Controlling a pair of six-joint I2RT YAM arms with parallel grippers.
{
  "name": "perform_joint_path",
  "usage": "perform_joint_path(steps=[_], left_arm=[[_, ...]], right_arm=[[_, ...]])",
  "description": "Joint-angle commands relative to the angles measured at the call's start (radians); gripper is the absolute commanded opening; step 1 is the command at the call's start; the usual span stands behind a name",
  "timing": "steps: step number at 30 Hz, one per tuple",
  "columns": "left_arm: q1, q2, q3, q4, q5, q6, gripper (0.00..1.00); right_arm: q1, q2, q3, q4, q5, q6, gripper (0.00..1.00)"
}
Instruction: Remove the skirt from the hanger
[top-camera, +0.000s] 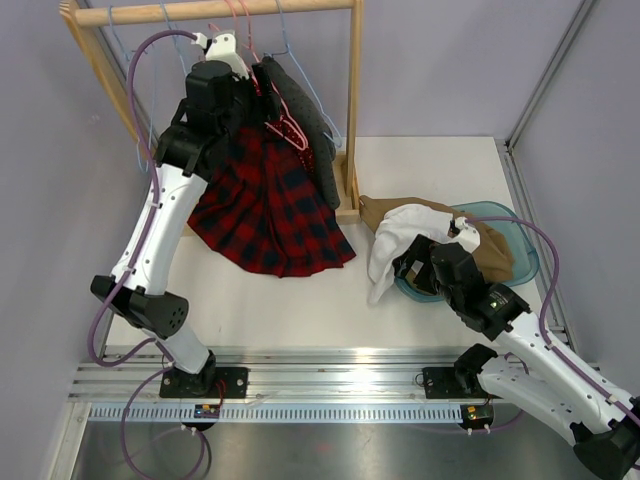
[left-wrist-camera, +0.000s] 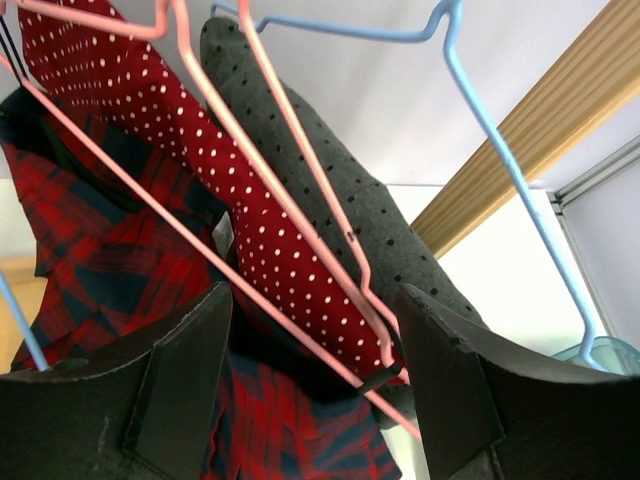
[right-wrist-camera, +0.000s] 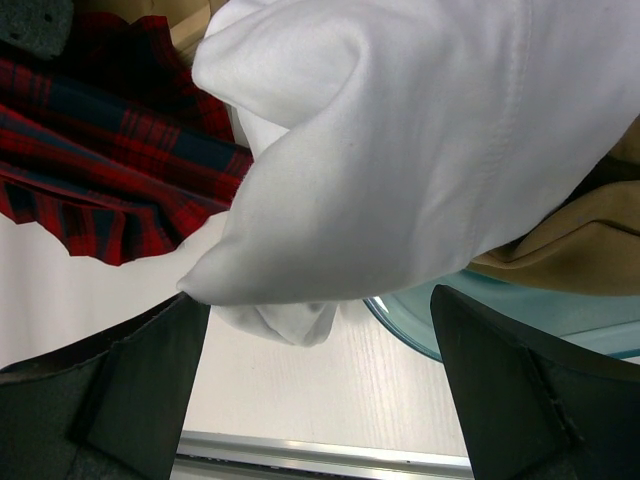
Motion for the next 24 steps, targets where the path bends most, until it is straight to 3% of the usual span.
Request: perform_joint_path(steps=[1, 9, 24], left_arm=[[-0.008, 0.012, 0.056, 0.065, -0.025, -0.005, 0.7], [-0.047, 0.032, 0.078, 0.063, -0.068, 0.018, 0.7], [-0.05, 0.027, 0.063, 0.011, -0.181, 0.05, 0.54]], right_arm=[[-0.001, -0.011, 0.025, 0.009, 0.01, -0.013, 1.0], [-0.003, -0.015, 0.018, 0.009, 0.007, -0.013, 1.0], [-0.003, -0.032, 0.008, 0.001, 0.007, -0.004, 1.0]])
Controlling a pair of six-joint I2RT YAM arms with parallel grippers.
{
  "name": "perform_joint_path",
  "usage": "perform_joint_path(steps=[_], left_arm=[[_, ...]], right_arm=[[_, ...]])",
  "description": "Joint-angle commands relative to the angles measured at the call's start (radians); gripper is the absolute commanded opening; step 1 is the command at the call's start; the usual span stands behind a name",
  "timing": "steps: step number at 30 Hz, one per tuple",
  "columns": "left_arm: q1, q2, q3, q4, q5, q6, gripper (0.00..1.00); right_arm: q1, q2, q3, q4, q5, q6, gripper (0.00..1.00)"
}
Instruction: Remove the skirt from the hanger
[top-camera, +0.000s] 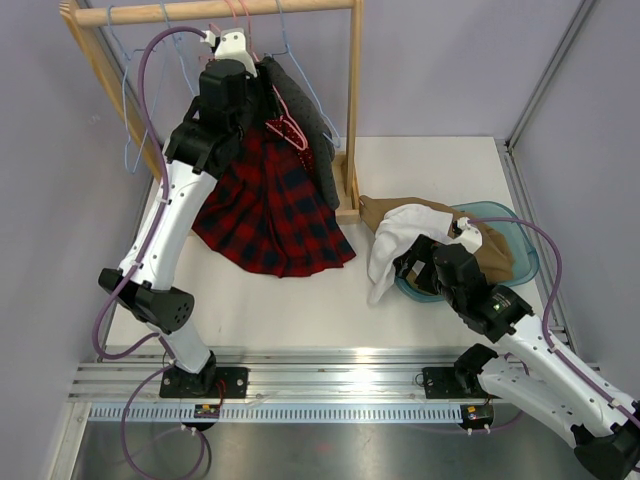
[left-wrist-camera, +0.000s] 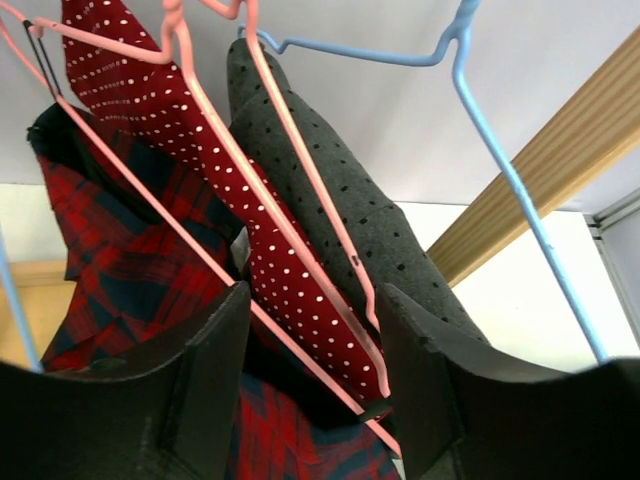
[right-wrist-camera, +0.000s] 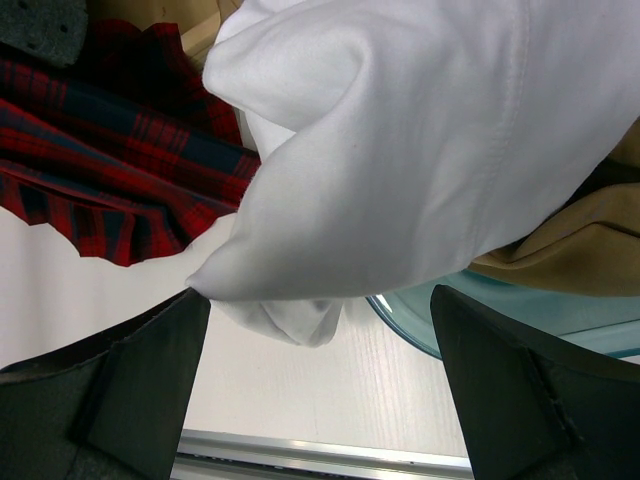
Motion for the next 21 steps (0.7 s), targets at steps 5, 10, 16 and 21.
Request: perform_joint_path(steps=[5, 10, 16, 21], left_arm=[[-0.001, -0.027, -0.008, 0.006, -0.07, 0.042, 0.53], [0.0, -0.028, -0.01, -0.009, -0.099, 0.056, 0.49], [0.003, -0.062, -0.028, -0.034, -0.218, 0.09, 0.47], [0.026, -0.111, -0.085, -0.028, -0.254, 0.096, 0.47]], right_arm=[[-0.001, -0.013, 0.009, -0.001, 0.001, -0.002, 0.99], [-0.003, -0.018, 0.007, -0.001, -0.004, 0.004, 0.99], [-0.003, -0.024, 0.003, -0.004, -0.004, 0.007, 0.99], [-0.001, -0.026, -0.003, 0.005, -0.012, 0.009, 1.0]])
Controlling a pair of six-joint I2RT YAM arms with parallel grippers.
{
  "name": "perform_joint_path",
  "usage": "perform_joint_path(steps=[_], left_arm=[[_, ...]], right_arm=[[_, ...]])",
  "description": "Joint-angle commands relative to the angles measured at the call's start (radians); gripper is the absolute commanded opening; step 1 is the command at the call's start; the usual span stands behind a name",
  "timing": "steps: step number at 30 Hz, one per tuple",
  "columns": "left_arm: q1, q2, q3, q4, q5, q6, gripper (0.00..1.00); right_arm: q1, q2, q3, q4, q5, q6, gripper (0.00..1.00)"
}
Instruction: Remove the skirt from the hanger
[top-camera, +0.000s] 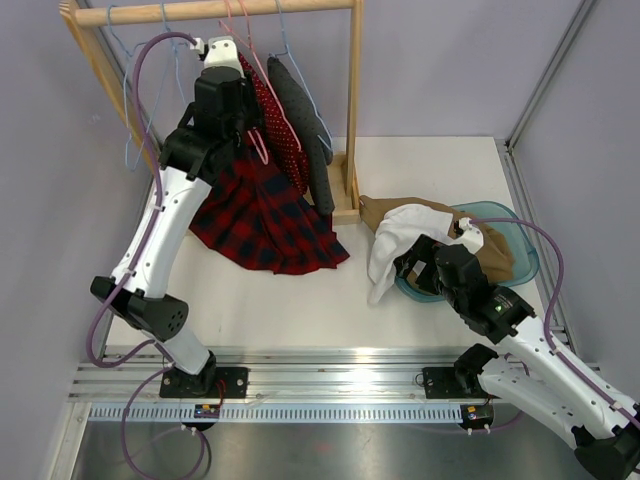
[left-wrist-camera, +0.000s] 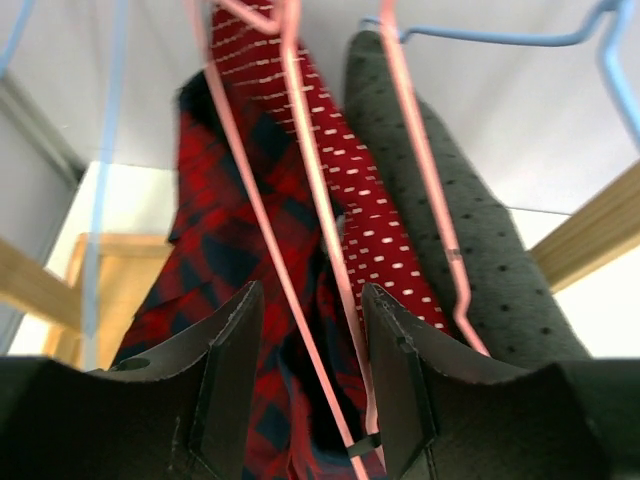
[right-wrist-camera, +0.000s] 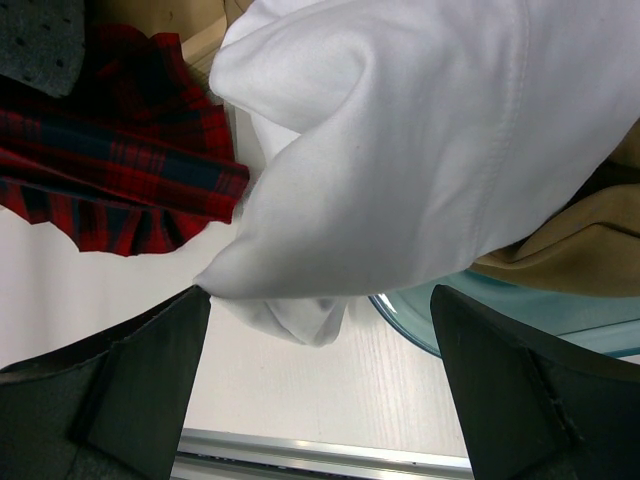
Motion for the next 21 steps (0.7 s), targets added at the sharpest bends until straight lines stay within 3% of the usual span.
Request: perform_joint_path(steps=[1, 12, 21], left_arm=[[0.028, -0.06, -0.021, 0.006, -0.064, 0.027, 0.47], [0.081, 0.041, 0.073, -0.034, 0.055, -0.013, 0.45], [0.112, 0.097, 0.111, -0.026, 0.104, -0.039, 0.33]], right_arm=[[-0.001, -0.011, -0.005, 0.007, -0.011, 0.009, 1.0], [-0.001, -0.018, 0.003, -0.007, -0.008, 0.001, 0.99], [-0.001, -0.02, 0.005, -0.016, -0.002, -0.004, 0.99]])
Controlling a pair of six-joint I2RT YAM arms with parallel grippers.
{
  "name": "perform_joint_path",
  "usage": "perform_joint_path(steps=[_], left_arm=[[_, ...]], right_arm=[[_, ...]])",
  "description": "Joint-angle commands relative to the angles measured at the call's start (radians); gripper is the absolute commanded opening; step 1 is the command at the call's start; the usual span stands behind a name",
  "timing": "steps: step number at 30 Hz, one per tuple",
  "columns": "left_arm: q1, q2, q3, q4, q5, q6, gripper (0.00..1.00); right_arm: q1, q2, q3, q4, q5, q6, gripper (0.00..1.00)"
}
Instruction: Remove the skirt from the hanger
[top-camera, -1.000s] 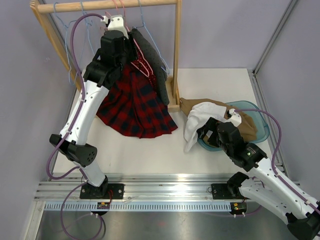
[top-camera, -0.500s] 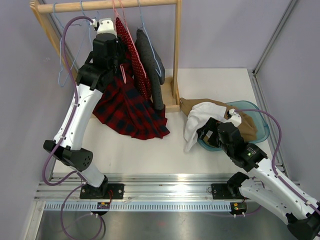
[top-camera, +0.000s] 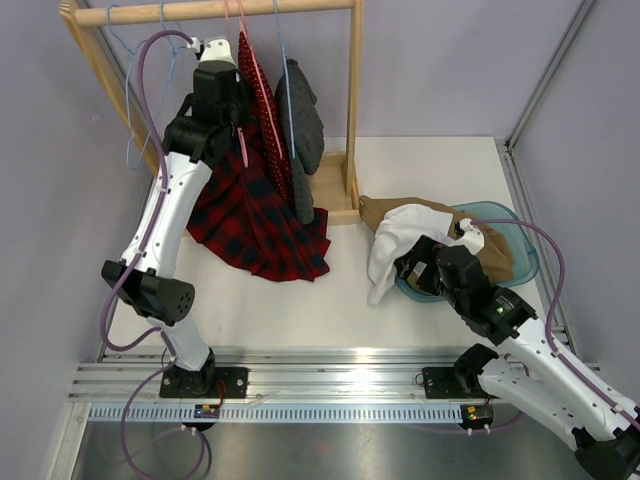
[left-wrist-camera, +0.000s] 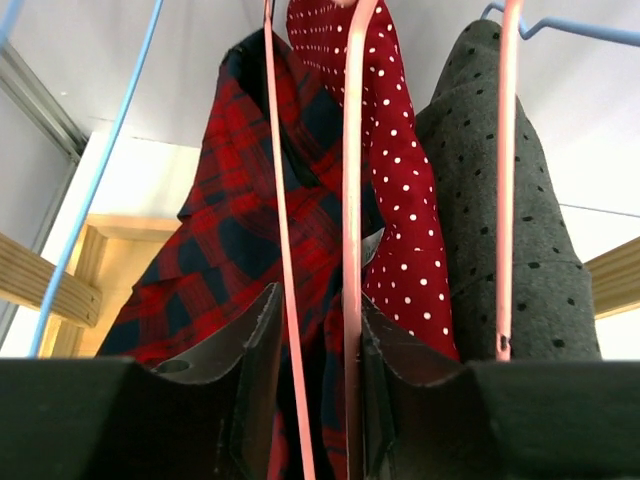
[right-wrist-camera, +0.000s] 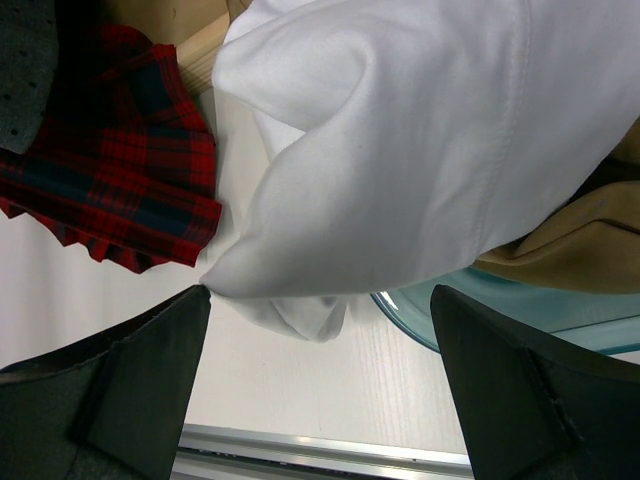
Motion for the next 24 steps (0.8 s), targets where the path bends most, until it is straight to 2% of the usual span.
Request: perform_joint_path(steps=[1, 5, 6, 14, 19, 24], left_arm=[[0.014, 0.008, 0.06, 0.011, 0.026, -0.01, 0.31], [0.014, 0.005, 0.063, 0.011, 0.018, -0.01, 0.11], [0.014, -0.001, 0.06, 0.014, 0.015, -0.008, 0.0], [0.013, -0.041, 0.101, 0.017, 0.012, 0.013, 0.0], [-0.009, -0.13, 0.116, 0.069, -0.002, 0.041, 0.0], [-0.029, -0.153, 0.274, 0.009, 0.024, 0.05, 0.0]], right_arm=[[-0.001, -0.006, 0.005, -0.007, 0.004, -0.005, 1.0], [-0.001, 0.003, 0.002, 0.002, 0.001, -0.005, 0.99], [-0.001, 0.008, 0.001, 0.006, -0.001, -0.006, 0.99], [-0.001, 0.026, 0.005, 0.041, -0.011, -0.031, 0.99], [-0.003, 0.069, 0.082, 0.084, -0.033, -0.106, 0.99], [-0.001, 0.161, 0.22, 0.136, -0.105, -0.202, 1.0]])
